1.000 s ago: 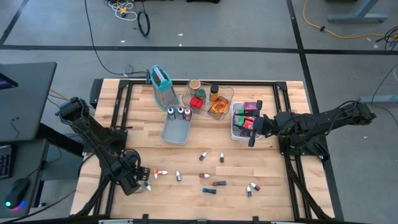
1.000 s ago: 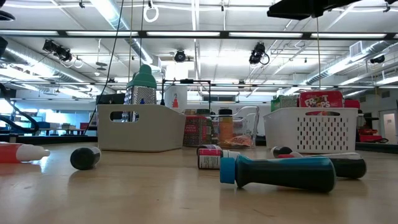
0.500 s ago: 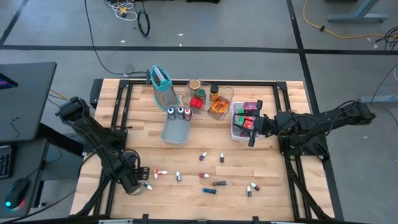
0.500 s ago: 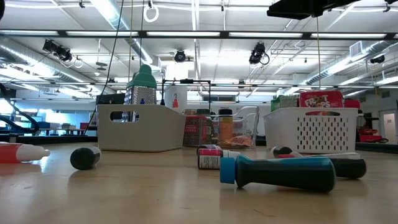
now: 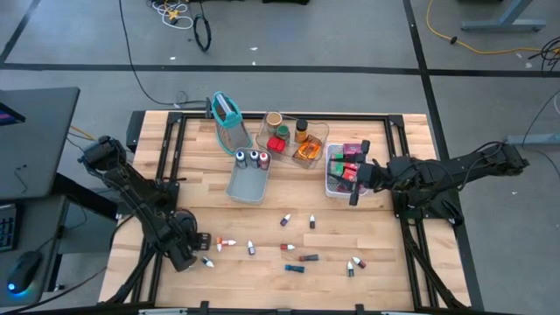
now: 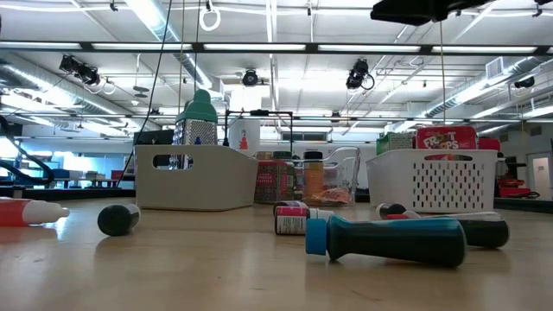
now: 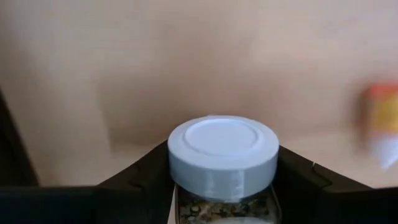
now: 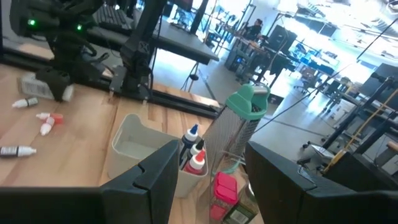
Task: Pick & Place Kitchen Items
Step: Put the white seasoning bottle into the transparent bin
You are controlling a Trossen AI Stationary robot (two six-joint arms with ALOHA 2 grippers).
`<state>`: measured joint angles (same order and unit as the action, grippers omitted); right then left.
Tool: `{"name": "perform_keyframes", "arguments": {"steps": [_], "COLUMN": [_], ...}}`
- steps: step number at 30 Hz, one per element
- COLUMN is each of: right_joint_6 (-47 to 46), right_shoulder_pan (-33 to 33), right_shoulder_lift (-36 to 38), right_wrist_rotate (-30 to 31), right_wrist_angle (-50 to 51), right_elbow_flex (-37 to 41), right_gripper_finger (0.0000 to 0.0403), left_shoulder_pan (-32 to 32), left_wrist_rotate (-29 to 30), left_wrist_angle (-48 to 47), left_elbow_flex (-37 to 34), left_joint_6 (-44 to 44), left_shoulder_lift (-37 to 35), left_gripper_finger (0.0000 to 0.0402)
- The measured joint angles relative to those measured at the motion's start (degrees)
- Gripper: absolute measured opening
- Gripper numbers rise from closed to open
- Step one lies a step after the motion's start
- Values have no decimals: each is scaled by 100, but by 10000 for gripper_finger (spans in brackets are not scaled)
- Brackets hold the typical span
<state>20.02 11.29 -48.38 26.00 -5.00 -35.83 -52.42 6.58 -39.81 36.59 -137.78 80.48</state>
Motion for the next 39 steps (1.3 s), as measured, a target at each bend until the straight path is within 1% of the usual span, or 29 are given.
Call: {"name": "perform_keyframes", "arguments": {"steps": [4, 6, 8, 10, 12, 14, 16, 19, 21, 24, 26, 28, 30, 34, 37, 39], "right_joint_6": [-9, -117, -221, -296, -303, -305, -305, -306, -415, -873, -1088, -1086, -1014, -1158, -1607, -1789], "right_shoulder_pan": [-2, -2, -2, -1, -1, -2, -4, -68, -120, -232, -311, -345, -345, -350, -386, -406], "right_shoulder_lift": [-10, -49, -112, -200, -327, -511, -764, -1233, -1552, -2004, -2276, -2545, -2773, -3047, -3131, -3134], "right_wrist_rotate": [-2, -2, -4, -4, -4, -5, -62, -583, -1045, -1682, -2071, -2219, -2209, -2156, -2342, -2411], "right_wrist_angle": [-219, -296, -317, -324, -352, -546, -867, -1413, -1773, -2310, -2646, -2955, -3224, -3402, -3458, -3534], "right_elbow_flex": [0, -4, -4, -4, -4, -4, -4, -4, -4, -4, -4, -4, -4, -4, -4, -4], "right_gripper_finger": [194, 194, 194, 194, 194, 194, 194, 194, 194, 194, 194, 196, 203, 231, 259, 278], "left_shoulder_pan": [15, 15, 33, 94, 204, 347, 520, 863, 1128, 1494, 1715, 1961, 2224, 2707, 3012, 3183], "left_wrist_rotate": [1109, 1653, 2390, 3335, 4078, 4641, 5373, 6492, 6840, 6741, 6757, 6747, 6562, 5651, 4749, 4101], "left_wrist_angle": [-611, -1104, -1563, -1874, -2148, -2423, -2419, -2142, -1884, -1362, -773, 25, 878, 2787, 4046, 4665], "left_elbow_flex": [275, 445, 589, 722, 855, 956, 1060, 1215, 1336, 1596, 1731, 1835, 1927, 2009, 2009, 2009], "left_joint_6": [84, 61, 29, 6, 107, 512, 1098, 1933, 2654, 4065, 5207, 6479, 7768, 10231, 11609, 12270], "left_shoulder_lift": [6, 8, 10, 10, 7, 5, 3, 3, 3, 3, 1, 1, 1, 1, 1, 2], "left_gripper_finger": [213, 213, 214, 213, 212, 212, 212, 214, 215, 212, 212, 212, 213, 215, 212, 212]}}
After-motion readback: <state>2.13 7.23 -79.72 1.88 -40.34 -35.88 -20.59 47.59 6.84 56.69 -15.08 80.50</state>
